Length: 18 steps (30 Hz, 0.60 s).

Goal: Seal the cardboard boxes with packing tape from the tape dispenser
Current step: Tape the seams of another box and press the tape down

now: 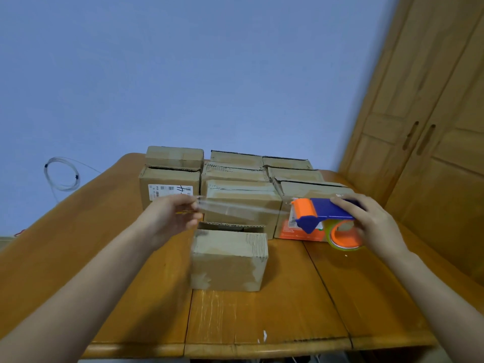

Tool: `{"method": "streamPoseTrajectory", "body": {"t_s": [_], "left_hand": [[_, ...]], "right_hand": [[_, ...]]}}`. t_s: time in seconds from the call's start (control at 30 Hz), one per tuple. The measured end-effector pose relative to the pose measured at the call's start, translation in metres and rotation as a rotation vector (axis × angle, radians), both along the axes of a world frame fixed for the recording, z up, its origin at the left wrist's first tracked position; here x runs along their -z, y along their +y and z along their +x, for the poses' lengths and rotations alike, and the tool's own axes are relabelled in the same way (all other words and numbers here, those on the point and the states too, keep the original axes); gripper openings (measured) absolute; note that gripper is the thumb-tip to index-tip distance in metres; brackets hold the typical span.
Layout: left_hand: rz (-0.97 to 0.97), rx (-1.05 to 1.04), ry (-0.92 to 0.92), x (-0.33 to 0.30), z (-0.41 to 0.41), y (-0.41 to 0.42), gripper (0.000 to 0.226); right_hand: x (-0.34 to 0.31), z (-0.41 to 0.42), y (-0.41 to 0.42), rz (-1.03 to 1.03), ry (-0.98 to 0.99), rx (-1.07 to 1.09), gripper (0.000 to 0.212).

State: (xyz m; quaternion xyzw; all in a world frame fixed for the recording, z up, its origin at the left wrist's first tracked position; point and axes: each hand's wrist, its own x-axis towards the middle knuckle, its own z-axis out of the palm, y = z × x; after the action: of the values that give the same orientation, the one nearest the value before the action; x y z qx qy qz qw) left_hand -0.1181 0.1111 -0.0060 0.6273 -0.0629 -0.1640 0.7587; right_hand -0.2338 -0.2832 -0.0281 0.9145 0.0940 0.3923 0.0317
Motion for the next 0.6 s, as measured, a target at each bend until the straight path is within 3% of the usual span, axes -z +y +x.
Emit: {"method": "streamPoseTrajectory", "body": {"t_s": [0.1, 0.23, 0.33, 0.47, 0.6], "left_hand": [[-0.242, -0.027, 0.134, 0.006, -0.006, -0.014, 0.027], [-0.426, -0.02, 0.158, 0.019, -0.003, -0.021, 0.018], [-0.361, 0.011, 0.11, 0.035, -0.006, -0.021, 0.017], [-0.173, 0.018, -0.087, 0.043, -0.016, -0.022, 0.025], [-0.199, -0.024, -0.112, 0.043, -0.013, -0.024, 0.029]], "right_hand": [[0.007, 0.0, -0.002, 0.031, -0.017, 0.019, 0.07], [0.01, 0.001, -0.003, 0.042, -0.025, 0.031, 0.071], [0.013, 0.001, -0.006, 0.047, -0.028, 0.042, 0.071], [0.022, -0.003, -0.009, 0.047, -0.021, 0.061, 0.066], [0.037, -0.004, -0.009, 0.083, -0.012, 0.076, 0.069]]}}
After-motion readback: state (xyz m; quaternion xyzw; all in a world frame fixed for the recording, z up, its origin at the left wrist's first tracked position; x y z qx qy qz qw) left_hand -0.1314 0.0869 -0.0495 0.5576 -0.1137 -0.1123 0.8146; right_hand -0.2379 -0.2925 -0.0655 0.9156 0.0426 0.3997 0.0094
